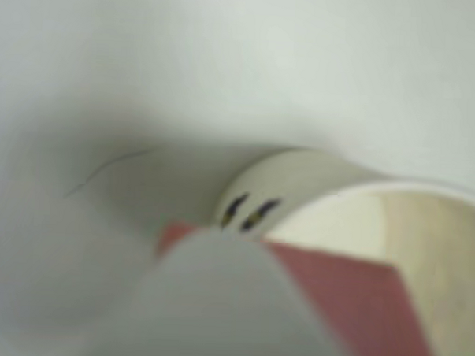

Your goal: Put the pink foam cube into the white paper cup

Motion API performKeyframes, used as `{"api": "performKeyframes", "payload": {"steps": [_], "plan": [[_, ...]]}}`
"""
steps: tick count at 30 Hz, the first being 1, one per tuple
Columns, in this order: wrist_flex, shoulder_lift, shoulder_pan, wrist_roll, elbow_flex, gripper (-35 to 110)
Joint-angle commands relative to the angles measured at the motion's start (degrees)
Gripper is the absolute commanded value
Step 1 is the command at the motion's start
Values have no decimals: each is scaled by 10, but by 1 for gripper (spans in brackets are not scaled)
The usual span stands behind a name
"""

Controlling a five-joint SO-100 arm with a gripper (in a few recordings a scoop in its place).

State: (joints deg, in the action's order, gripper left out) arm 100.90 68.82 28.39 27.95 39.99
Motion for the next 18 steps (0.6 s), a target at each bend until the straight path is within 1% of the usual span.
{"api": "performKeyframes", "payload": {"steps": [1, 13, 18], "plan": [[8, 30, 31, 16, -49, 8], [8, 8, 60, 38, -46, 8], [8, -7, 60, 46, -52, 17]]}}
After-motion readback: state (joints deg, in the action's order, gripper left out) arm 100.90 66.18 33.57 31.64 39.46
